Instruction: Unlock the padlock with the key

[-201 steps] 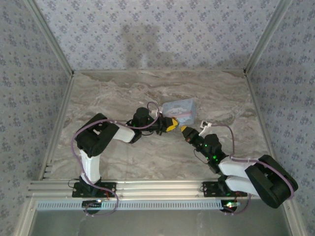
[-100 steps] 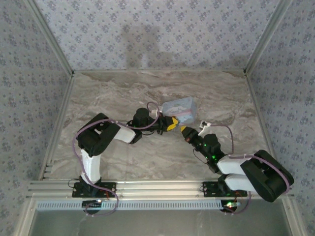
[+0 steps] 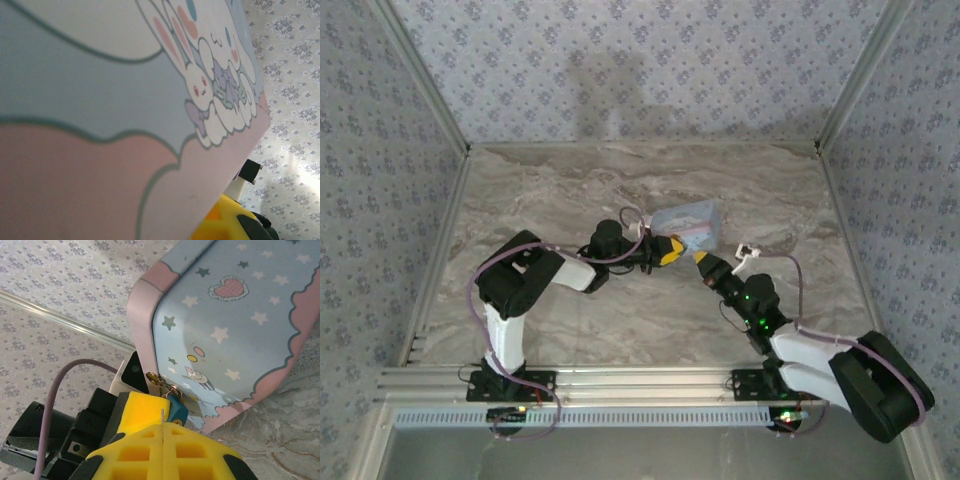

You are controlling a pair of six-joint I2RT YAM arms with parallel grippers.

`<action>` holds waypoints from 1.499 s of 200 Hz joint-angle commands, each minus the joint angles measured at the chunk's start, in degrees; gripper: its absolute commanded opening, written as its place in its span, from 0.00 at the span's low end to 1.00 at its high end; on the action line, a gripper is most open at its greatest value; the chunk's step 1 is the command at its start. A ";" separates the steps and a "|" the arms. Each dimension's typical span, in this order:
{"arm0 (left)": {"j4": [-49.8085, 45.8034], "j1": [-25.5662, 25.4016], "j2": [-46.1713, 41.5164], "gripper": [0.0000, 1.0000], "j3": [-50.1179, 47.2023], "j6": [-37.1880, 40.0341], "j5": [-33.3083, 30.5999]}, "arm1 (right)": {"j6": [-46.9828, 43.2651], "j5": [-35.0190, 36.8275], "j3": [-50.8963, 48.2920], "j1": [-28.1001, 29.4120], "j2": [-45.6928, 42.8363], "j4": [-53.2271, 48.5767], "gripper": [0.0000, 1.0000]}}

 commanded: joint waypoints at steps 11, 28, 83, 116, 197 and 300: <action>4.17 0.36 0.05 0.00 1.29 -0.96 2.42 | -1.82 -5.07 -0.96 -1.68 -2.31 -4.80 0.00; 4.16 0.37 -0.02 0.00 1.33 -1.05 2.51 | -1.55 -7.12 -1.02 -2.50 -1.49 -4.17 0.00; 4.47 0.38 -0.41 0.00 1.33 -1.15 2.85 | -0.36 -12.24 1.26 -3.62 5.96 3.05 0.00; 6.36 0.36 -0.11 0.00 1.01 -2.00 2.76 | -0.09 -12.25 1.56 -3.34 8.04 6.04 0.00; 9.99 0.48 2.34 0.00 0.63 -4.06 3.12 | -0.25 -10.76 1.38 -3.56 6.68 5.14 0.00; 9.55 0.79 2.38 0.00 -0.05 -3.90 3.04 | -0.28 -9.96 1.14 -3.74 4.16 3.64 0.00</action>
